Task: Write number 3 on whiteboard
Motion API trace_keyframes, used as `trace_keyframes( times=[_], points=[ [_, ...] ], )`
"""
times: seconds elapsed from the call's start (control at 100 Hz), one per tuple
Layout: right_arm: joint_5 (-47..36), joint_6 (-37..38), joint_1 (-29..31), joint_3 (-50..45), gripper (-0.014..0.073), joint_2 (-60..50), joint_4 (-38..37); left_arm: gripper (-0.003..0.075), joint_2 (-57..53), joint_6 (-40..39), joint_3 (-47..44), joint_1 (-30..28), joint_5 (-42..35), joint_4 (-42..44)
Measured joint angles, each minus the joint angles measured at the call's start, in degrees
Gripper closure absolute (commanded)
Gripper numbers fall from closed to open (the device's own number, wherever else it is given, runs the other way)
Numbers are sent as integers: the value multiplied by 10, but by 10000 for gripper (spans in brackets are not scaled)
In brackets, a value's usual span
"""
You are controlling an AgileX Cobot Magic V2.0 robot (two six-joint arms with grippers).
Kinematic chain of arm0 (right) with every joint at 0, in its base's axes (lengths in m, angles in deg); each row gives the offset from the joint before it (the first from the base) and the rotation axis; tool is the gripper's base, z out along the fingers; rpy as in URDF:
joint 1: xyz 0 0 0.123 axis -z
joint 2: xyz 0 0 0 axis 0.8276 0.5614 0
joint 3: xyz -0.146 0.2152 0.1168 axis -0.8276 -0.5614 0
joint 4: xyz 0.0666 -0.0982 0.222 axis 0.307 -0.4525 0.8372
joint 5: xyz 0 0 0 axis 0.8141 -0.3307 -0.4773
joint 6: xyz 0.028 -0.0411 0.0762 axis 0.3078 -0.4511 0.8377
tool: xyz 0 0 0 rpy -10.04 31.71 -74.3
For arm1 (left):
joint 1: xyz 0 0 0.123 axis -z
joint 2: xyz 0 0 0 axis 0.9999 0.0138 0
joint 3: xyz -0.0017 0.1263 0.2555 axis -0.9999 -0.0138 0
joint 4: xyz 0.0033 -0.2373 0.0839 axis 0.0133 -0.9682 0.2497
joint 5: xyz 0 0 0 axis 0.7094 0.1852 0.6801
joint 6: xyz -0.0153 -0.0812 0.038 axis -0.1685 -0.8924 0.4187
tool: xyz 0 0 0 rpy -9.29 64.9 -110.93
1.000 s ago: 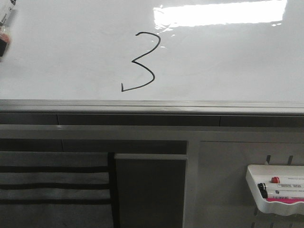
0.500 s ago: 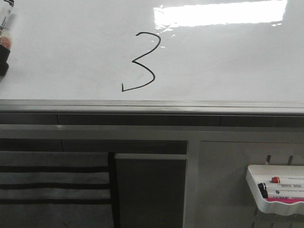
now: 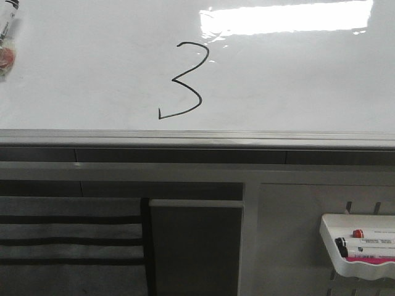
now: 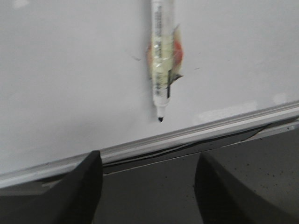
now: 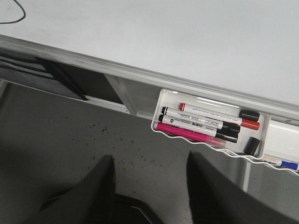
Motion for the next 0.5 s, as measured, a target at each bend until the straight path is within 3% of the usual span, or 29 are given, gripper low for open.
trace_keyframes(
  times=[0.2,0.38,0.5],
  points=[
    [-158,32,0,-112,665,-88,-3,498,-113,-38,-92,-3,-86,8],
    [-296,33,0,-185,663,-163,-3,727,-216,-42,-207,-3,-213,-16],
    [-378,34,0,-222,663,-180,-1,741,-264,-42,-267,-3,-333,-43]
  ],
)
